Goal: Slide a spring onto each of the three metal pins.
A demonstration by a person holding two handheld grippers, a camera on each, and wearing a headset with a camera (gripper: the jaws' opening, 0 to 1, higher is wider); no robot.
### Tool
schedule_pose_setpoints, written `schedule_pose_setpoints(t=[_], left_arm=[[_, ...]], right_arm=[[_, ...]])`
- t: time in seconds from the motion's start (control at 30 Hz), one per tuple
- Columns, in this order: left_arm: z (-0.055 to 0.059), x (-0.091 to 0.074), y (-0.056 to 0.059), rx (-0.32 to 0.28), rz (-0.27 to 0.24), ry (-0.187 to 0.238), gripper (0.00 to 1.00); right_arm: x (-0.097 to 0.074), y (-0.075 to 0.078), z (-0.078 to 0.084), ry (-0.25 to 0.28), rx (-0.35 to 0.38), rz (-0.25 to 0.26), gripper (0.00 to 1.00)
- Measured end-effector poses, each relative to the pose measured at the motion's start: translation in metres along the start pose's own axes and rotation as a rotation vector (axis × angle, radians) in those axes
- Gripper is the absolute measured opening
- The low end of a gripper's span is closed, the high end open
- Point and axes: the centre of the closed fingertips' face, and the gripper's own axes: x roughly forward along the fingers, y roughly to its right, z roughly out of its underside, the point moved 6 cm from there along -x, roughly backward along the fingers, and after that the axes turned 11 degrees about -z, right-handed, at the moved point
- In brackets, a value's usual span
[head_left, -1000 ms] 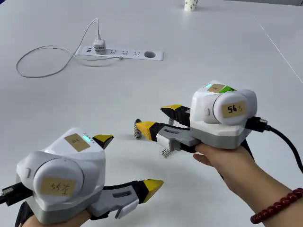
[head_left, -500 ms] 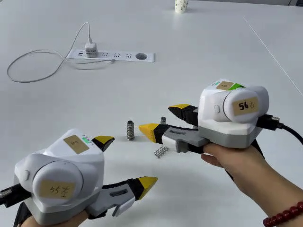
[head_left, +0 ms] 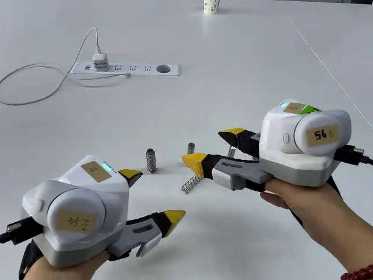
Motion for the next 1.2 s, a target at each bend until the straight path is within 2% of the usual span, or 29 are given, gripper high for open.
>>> schedule_pose_setpoints(t=[0.23, 0.37, 0.57, 0.77, 0.9, 1.0, 1.2], left_arm=[[-0.002, 0.007, 0.002, -0.005, 0.012, -0.009, 0.49], [-0.002, 0.013, 0.004, -0.013, 0.022, -0.028, 0.46], [-0.002, 0.022, 0.009, 0.006, 0.04, -0.048, 0.43], [-0.003, 0.032, 0.011, 0.02, 0.05, -0.1, 0.39], [-0.006, 0.038, 0.011, 0.018, 0.061, -0.105, 0.36], [-0.005, 0.043, 0.011, 0.024, 0.065, -0.141, 0.33], [-0.006, 0.052, 0.012, 0.02, 0.077, -0.166, 0.31]], right_arm=[[-0.011, 0.005, 0.006, -0.007, -0.01, 0.012, 0.54], [-0.016, 0.007, 0.01, -0.016, -0.024, 0.022, 0.55], [-0.021, 0.009, 0.016, -0.034, -0.048, 0.026, 0.55], [-0.026, 0.014, 0.021, -0.037, -0.051, 0.033, 0.54], [-0.029, 0.015, 0.026, -0.048, -0.059, 0.042, 0.54], [-0.032, 0.016, 0.031, -0.046, -0.052, 0.043, 0.53], [-0.036, 0.017, 0.036, -0.045, -0.042, 0.043, 0.53]])
